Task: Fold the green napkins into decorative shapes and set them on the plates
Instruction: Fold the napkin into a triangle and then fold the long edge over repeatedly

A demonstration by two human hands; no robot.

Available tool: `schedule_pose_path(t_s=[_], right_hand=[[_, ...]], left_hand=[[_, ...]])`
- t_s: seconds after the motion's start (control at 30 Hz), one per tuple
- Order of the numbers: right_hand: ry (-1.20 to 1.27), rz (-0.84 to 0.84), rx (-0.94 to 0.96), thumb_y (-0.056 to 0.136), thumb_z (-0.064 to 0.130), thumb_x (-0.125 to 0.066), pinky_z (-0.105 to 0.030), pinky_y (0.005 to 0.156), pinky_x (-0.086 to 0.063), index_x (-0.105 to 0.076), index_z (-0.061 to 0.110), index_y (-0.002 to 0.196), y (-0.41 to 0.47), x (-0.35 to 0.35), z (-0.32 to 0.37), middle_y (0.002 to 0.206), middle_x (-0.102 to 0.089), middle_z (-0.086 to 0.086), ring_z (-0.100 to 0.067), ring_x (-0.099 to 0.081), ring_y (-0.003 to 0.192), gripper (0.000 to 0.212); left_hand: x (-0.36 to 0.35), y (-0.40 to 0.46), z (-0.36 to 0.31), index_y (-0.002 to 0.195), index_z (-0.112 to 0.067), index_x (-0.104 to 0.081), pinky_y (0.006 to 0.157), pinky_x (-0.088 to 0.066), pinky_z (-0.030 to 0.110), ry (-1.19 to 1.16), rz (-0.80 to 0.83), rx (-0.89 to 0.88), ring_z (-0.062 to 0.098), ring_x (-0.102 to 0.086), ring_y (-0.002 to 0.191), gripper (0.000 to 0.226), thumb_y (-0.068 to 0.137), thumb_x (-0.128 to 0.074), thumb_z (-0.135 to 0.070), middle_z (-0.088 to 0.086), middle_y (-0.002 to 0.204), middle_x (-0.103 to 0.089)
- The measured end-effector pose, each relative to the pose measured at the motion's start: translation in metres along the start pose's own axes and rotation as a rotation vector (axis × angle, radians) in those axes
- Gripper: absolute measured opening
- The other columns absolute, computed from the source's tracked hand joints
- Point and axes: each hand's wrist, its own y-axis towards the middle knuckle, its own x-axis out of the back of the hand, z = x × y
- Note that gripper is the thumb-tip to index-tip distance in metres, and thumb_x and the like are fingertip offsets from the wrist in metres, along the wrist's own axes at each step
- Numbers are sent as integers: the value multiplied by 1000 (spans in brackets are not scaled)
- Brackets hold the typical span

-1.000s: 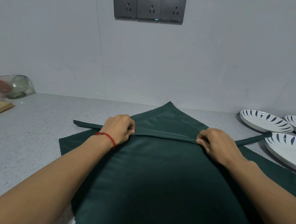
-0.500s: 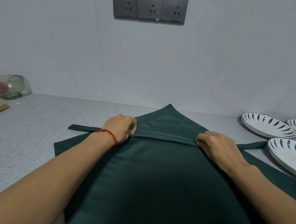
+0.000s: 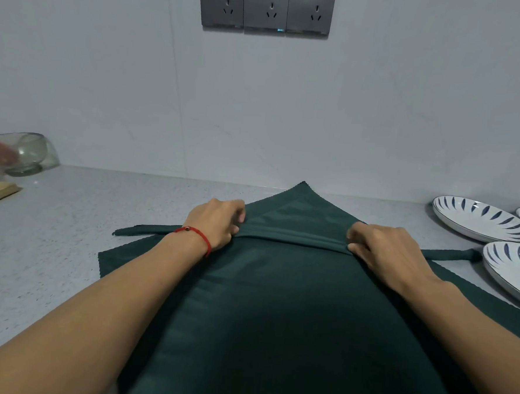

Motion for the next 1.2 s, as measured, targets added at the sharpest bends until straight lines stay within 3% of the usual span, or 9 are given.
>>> schedule_pose_path(t_s=[0.13, 0.27, 0.4, 0.53, 0.7, 0.8, 0.93, 1.03, 1.2], right_hand=[[-35, -59, 43, 98, 29, -56, -37, 73, -42, -66, 26, 90, -2, -6, -1, 96, -58, 9, -19, -50, 92, 14], [-55, -9, 72, 98, 37, -53, -36, 75, -44, -66, 28, 92, -4, -11, -4, 96, -57, 10, -19, -52, 93, 17], [98, 14, -36, 99, 30, -57, -39, 77, -48, -69, 26, 90, 2, -6, -5, 90, -61, 8, -21, -56, 92, 16], [97, 7, -51, 97, 32, -61, -35, 71, -45, -62, 29, 97, 10, -2, -3, 88, -66, 13, -22, -59, 86, 3], [-73, 8, 8, 101, 33, -47, -38, 73, -50, -69, 25, 93, 5, -5, 2, 96, -64, 7, -22, -58, 89, 25], [-31, 14, 67, 101, 33, -50, -37, 73, -50, -75, 27, 107, 0, -5, -3, 105, -64, 9, -21, -60, 96, 26], [39, 63, 50, 104, 30, -47, -38, 80, -47, -71, 29, 120, 5, -6, -9, 107, -61, 7, -23, -56, 101, 29], [-12, 49, 41, 104, 27, -45, -41, 82, -48, -71, 28, 113, 11, -8, -9, 105, -66, 5, -24, -58, 98, 27], [-85, 27, 34, 100, 25, -45, -41, 70, -52, -65, 26, 102, 9, -13, -11, 90, -65, 4, -26, -60, 84, 20]], left_hand=[[1, -3, 2, 90, -25, -69, 77, -49, 33, 40, -3, -53, 22, -62, 96, 9, 91, -63, -19, -5, 101, -67], [-1, -8, 5, 95, -23, -72, 84, -50, 37, 88, -21, -150, 20, -60, 100, 10, 92, -64, -28, -7, 108, -62], [-1, 2, 4, 98, -21, -75, 80, -52, 32, 27, -9, -41, 23, -66, 98, 10, 92, -68, -19, -1, 102, -72], [3, 12, 2, 95, -26, -70, 75, -50, 31, -6, 12, -6, 21, -64, 92, 11, 88, -71, -18, -5, 93, -68], [0, 8, 6, 97, -27, -76, 81, -52, 31, 41, 13, -55, 19, -66, 100, 13, 90, -67, -23, -8, 102, -73], [-3, 3, 14, 111, -29, -75, 88, -50, 35, 99, 12, -147, 17, -61, 108, 23, 93, -61, -33, -11, 114, -67], [-7, 9, 12, 113, -24, -75, 89, -47, 32, 65, 0, -115, 19, -59, 112, 23, 96, -60, -22, -7, 116, -65], [-7, 13, 9, 111, -23, -73, 87, -49, 33, 67, -12, -88, 23, -62, 109, 23, 95, -59, -15, -2, 112, -69], [-6, 14, 12, 102, -26, -68, 80, -49, 35, 60, -17, -106, 25, -64, 99, 14, 93, -60, -18, -4, 101, -71]])
